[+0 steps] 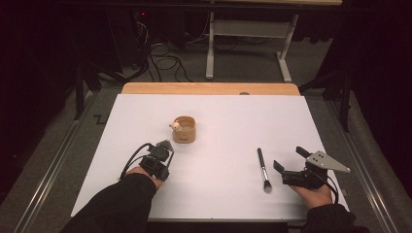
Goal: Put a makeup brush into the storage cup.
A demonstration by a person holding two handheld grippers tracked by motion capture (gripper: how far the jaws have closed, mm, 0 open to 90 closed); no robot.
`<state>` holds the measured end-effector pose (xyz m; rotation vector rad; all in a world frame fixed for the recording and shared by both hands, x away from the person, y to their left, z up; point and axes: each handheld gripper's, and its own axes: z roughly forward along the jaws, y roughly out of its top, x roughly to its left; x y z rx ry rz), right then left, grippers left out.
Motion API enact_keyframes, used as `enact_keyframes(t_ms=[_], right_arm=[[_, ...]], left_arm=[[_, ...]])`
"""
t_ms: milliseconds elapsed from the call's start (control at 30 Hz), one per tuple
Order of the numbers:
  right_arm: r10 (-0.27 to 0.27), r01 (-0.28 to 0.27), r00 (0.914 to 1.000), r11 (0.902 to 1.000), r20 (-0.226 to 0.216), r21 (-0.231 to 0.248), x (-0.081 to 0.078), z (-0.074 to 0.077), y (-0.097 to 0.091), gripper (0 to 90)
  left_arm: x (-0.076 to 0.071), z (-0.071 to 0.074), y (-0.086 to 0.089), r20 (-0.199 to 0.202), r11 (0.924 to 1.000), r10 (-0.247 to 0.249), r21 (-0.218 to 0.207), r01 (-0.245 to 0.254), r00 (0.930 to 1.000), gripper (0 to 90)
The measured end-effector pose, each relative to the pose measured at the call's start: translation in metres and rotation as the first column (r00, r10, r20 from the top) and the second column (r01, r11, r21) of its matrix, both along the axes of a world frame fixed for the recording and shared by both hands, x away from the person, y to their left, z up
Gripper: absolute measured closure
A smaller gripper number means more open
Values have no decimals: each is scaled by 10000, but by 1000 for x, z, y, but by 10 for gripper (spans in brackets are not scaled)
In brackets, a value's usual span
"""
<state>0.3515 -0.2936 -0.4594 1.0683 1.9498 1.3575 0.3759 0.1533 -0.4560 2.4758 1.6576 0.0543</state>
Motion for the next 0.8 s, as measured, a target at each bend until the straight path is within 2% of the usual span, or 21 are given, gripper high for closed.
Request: enact_keyframes(t_ms=[100,233,433,500,633,800], right_arm=[[-21,21,10000,10000,3,-6,0,0,0,3],[-28,28,10000,10000,-1,-5,0,0,0,3],[-12,12,10000,10000,23,-26,0,0,0,3],[-21,21,10000,10000,22,-30,0,0,0,3],[-27,27,10000,10000,11,-26,0,0,0,3],[-2,3,10000,10000,13,-23,0,0,0,3]], left_arm=[[1,0,2,-53,9999,-2,-135,1,10000,782],[1,0,5,-64,9990,-289,-331,287,9996,773],[2,-1,9,-129,9970,-354,-690,345,9993,750],[1,-1,9,-69,9969,-454,-643,449,9989,754],[0,-1,11,-17,9965,-418,-729,416,9991,768],[1,-2,12,-11,9959,-144,-892,142,9999,779]])
